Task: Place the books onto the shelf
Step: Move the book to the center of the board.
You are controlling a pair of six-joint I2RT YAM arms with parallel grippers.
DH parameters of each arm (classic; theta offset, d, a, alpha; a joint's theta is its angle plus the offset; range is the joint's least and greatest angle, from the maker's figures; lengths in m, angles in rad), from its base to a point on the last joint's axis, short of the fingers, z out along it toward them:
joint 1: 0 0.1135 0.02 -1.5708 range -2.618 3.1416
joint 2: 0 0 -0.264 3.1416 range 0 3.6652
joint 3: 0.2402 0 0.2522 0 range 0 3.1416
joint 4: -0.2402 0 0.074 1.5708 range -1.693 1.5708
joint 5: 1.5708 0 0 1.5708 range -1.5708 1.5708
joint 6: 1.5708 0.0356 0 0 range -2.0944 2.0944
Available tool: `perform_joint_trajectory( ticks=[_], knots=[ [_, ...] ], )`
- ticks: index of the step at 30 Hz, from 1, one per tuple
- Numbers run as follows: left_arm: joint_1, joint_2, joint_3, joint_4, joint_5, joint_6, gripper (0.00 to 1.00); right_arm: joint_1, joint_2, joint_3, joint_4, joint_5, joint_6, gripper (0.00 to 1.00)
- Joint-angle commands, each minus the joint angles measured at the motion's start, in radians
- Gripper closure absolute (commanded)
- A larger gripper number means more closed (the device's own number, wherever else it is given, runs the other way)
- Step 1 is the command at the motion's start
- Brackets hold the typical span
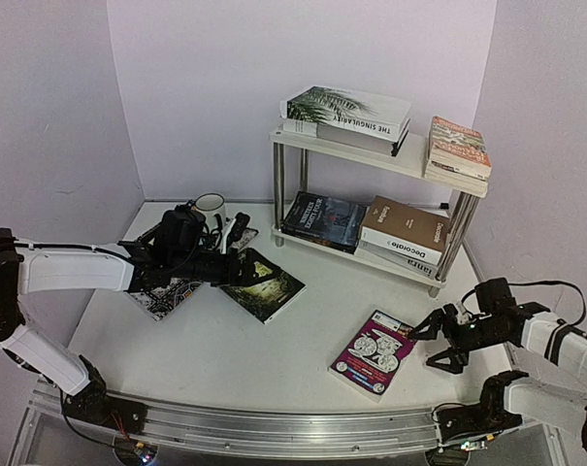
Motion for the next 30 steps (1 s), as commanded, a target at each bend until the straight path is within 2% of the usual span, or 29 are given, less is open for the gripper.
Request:
perform_joint_trajectory(
  ticks=[1, 9, 15, 21, 25, 30],
  knots=[
    [-0.001, 0.005, 0.033, 0.026, -0.019, 0.016, 0.01, 0.062, 0.044, -0.002, 0.086, 0.032, 0.079, 0.03],
    [-0.001, -0.01, 0.019, 0.026, -0.027, 0.013, 0.01, 0.222, 0.146, 0.043, 0.191, 0.128, 0.147, 0.04],
    [-0.001, -0.034, -0.005, 0.025, -0.037, 0.01, 0.01, 0.3, 0.2, 0.037, 0.356, 0.177, 0.238, 0.04],
    [-0.001, -0.041, -0.016, 0.025, -0.043, 0.009, 0.01, 0.392, 0.24, 0.029, 0.555, 0.303, 0.344, 0.03],
    [-0.001, -0.035, -0.013, 0.026, -0.041, 0.011, 0.01, 0.449, 0.339, 0.072, 0.661, 0.364, 0.357, 0.03],
    [-0.001, -0.023, -0.008, 0.026, -0.025, 0.007, 0.01, 0.577, 0.521, 0.191, 0.771, 0.414, 0.327, 0.03]
  ],
)
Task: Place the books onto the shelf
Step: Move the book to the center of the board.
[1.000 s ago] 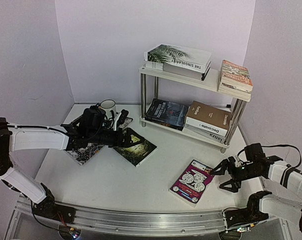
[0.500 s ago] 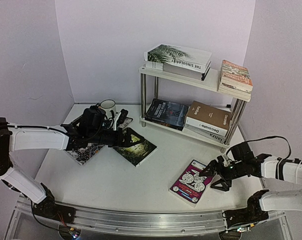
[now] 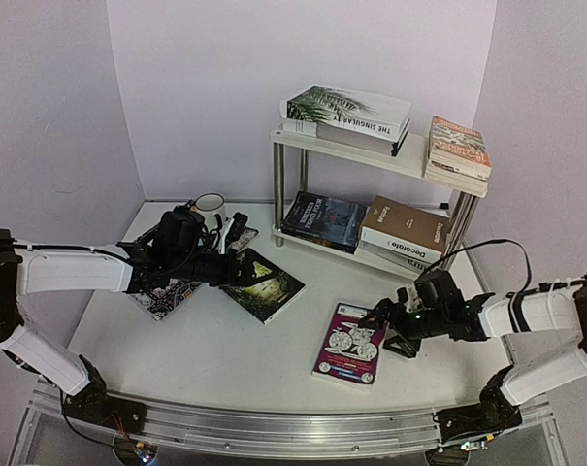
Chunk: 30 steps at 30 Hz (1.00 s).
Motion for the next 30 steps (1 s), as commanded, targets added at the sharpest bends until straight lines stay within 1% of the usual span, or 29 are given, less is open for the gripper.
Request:
perform_joint_trajectory(
  ticks=[1, 3, 6, 13, 17, 24, 27, 30],
  knots=[
    [-0.001, -0.012, 0.001, 0.025, 0.01, -0.001, 0.01, 0.118, 0.138, 0.152, 0.143, 0.069, -0.028, 0.03],
    [-0.002, -0.007, -0.007, 0.024, 0.014, -0.007, 0.02, 0.165, 0.159, 0.208, 0.097, 0.109, -0.074, 0.03],
    [-0.008, -0.013, -0.033, 0.024, 0.0, -0.018, 0.02, 0.192, 0.129, 0.239, 0.029, 0.177, -0.124, 0.03],
    [-0.014, -0.016, -0.09, 0.022, -0.046, -0.052, 0.02, 0.194, -0.012, 0.209, -0.124, 0.274, -0.201, 0.02],
    [-0.019, 0.011, -0.095, -0.01, -0.099, -0.075, 0.02, 0.194, -0.052, 0.175, -0.144, 0.278, -0.212, 0.02],
    [-0.019, 0.054, -0.082, -0.061, -0.218, -0.173, 0.03, 0.226, -0.008, 0.189, -0.14, 0.27, -0.224, 0.02],
    [-0.02, 0.107, -0.073, -0.046, -0.176, -0.208, 0.04, 0.247, 0.039, 0.21, -0.128, 0.273, -0.22, 0.02],
    [-0.033, 0.143, -0.07, -0.039, -0.174, -0.227, 0.05, 0.268, 0.082, 0.225, -0.109, 0.271, -0.214, 0.02]
  ],
)
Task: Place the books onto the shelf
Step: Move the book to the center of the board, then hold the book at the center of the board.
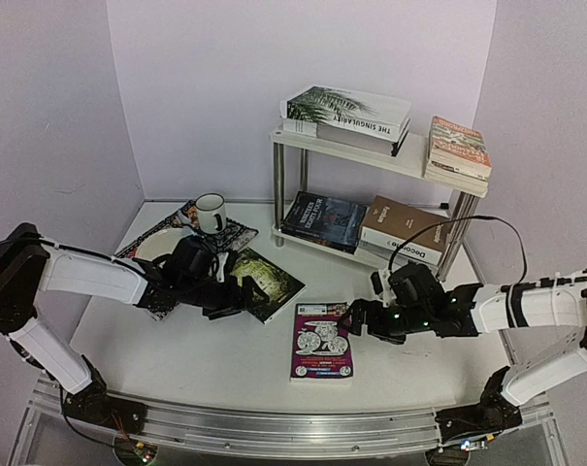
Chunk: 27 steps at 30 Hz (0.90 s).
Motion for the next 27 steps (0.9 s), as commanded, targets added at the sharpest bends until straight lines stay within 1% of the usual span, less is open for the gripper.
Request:
perform_joint_trajectory(
  ticks=[1, 2, 4, 5, 6, 8, 12, 16, 19, 23, 27],
  knots=[
    [-0.018, 0.057, 0.024, 0.015, -0.007, -0.061, 0.05, 0.034, 0.065, 0.048, 0.008, 0.015, -0.008, 0.03],
    [-0.019, 0.065, 0.025, 0.022, 0.004, -0.064, 0.05, 0.04, 0.079, 0.054, 0.01, 0.013, -0.009, 0.04],
    [-0.025, 0.085, 0.025, 0.054, 0.041, -0.076, 0.07, 0.044, 0.105, 0.067, 0.006, 0.012, -0.01, 0.1],
    [-0.032, 0.097, 0.025, 0.073, 0.061, -0.082, 0.08, 0.043, 0.114, 0.07, 0.001, 0.013, -0.009, 0.16],
    [-0.04, 0.111, 0.032, 0.081, 0.073, -0.086, 0.09, 0.043, 0.121, 0.071, -0.002, 0.016, -0.009, 0.23],
    [-0.069, 0.137, 0.051, 0.083, 0.083, -0.086, 0.11, 0.044, 0.129, 0.069, -0.011, 0.021, -0.006, 0.31],
    [-0.111, 0.175, 0.078, 0.089, 0.092, -0.103, 0.11, 0.044, 0.131, 0.053, -0.034, 0.033, -0.001, 0.34],
    [-0.132, 0.2, 0.09, 0.106, 0.107, -0.118, 0.13, 0.043, 0.147, 0.037, -0.04, 0.036, -0.001, 0.37],
    [-0.142, 0.214, 0.091, 0.136, 0.127, -0.134, 0.14, 0.044, 0.175, 0.034, -0.038, 0.015, 0.005, 0.41],
    [-0.16, 0.246, 0.095, 0.18, 0.154, -0.159, 0.15, 0.044, 0.196, 0.024, -0.035, 0.007, 0.02, 0.48],
    [-0.174, 0.262, 0.098, 0.2, 0.149, -0.18, 0.17, 0.044, 0.194, 0.001, -0.027, 0.012, 0.036, 0.62]
  ],
)
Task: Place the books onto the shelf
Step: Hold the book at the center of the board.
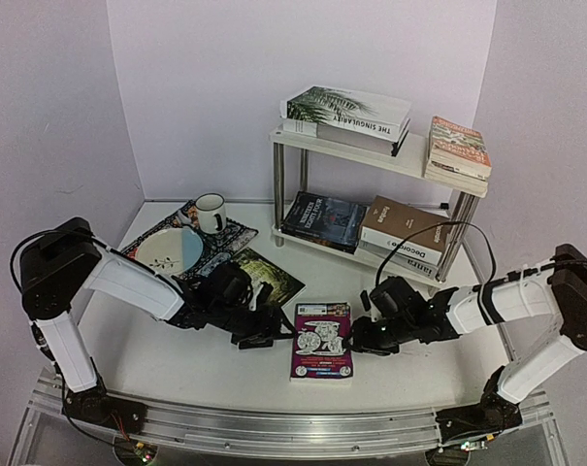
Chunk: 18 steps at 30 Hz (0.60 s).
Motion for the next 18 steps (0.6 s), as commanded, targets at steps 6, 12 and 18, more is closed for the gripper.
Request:
perform_joint_trajectory(
  ticks=[6, 12, 18],
  knots=[
    [-0.045, 0.046, 0.057, 0.094, 0.005, -0.058, 0.18, 0.004, 0.008, -0.048, -0.018, 0.005, 0.04, 0.81],
    [-0.058, 0.074, 0.067, 0.128, 0.02, -0.077, 0.18, 0.002, -0.005, -0.106, -0.019, 0.031, 0.064, 0.98],
    [-0.065, 0.103, 0.071, 0.174, 0.044, -0.102, 0.19, 0.002, -0.013, -0.179, 0.021, 0.022, 0.104, 1.0]
  ],
)
